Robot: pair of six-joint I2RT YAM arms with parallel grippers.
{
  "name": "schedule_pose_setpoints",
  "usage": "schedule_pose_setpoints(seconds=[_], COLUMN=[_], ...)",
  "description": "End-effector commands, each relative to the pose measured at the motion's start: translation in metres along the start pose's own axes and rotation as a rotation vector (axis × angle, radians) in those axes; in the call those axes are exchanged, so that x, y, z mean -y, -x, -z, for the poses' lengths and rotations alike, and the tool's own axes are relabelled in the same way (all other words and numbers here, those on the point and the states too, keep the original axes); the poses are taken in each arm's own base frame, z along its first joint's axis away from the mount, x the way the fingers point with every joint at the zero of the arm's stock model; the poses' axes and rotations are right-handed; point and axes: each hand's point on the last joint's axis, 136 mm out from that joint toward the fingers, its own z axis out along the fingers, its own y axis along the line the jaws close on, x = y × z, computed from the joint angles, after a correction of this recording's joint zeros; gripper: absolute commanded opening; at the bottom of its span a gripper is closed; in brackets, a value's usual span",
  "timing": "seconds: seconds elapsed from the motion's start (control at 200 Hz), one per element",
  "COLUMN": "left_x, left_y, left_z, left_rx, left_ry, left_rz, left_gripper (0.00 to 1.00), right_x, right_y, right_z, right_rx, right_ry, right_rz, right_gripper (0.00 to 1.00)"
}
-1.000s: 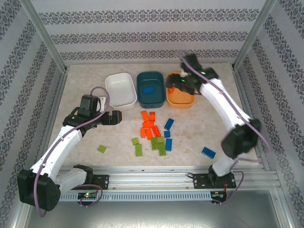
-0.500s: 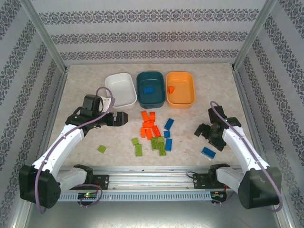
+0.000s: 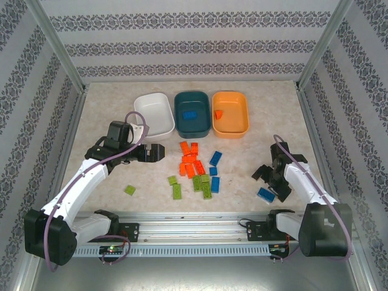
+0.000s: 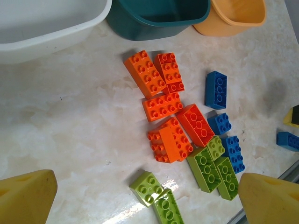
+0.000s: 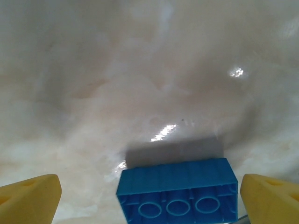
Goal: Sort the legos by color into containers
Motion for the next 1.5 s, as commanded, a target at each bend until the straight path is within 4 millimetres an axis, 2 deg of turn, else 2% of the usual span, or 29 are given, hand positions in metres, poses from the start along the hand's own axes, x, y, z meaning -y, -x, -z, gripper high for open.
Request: schedule_pose_setpoints(seconds=[0.0, 0.115, 0.32, 0.475, 0.605, 0.799, 0.899, 1.099, 1.219, 1.384, 1.499], left_x=[0.003, 0.003, 0.002, 0.0, -0.002, -0.005, -0.007, -0.008, -0.009, -0.01, -0.012], left_y=[0.0, 0.0, 0.0, -0.001, -0.002, -0.004, -0.004, -0.005, -0.005, -0.004, -0.005], left_z=[0.001, 0.001, 0.002, 0.001, 0.0, -0.002, -0.002, -0.003, -0.003, -0.003, -0.003], left_rx=[0.0, -0.001, 0.002, -0.001, -0.007, -0.022, -0.023, -0.029, -0.03, -0.027, -0.03], left_ry=[-0.002, -0.002, 0.01, 0.018, 0.025, 0.039, 0.046, 0.051, 0.055, 0.062, 0.072], left_rz=[-0.021, -0.021, -0.022, -0.018, -0.015, -0.008, -0.008, -0.004, -0.003, -0.005, -0.006], left_gripper=[1.0, 1.0, 1.0, 1.0, 1.0, 1.0, 1.0, 1.0, 1.0, 1.0, 1.0], right_x=[0.004, 0.003, -0.01, -0.019, -0.031, -0.053, -0.069, -0.112, -0.148, -0.213, -0.267], right_y=[-0.005, -0.002, -0.006, 0.0, -0.002, -0.005, -0.007, 0.0, 0.007, 0.018, 0.025], right_z=[-0.011, -0.015, -0.038, -0.035, -0.032, -0.025, -0.021, 0.006, 0.029, 0.066, 0.09], right_rx=[-0.028, -0.027, -0.1, -0.081, -0.074, -0.071, -0.072, -0.057, -0.043, -0.014, -0.003], right_ry=[0.006, 0.013, 0.065, 0.096, 0.133, 0.169, 0.206, 0.308, 0.379, 0.451, 0.502], right_rz=[-0.036, -0.047, -0.051, -0.025, 0.003, 0.052, 0.066, 0.101, 0.133, 0.208, 0.26], right_gripper=[0.98, 0.98, 0.96, 0.87, 0.74, 0.65, 0.64, 0.65, 0.65, 0.66, 0.66])
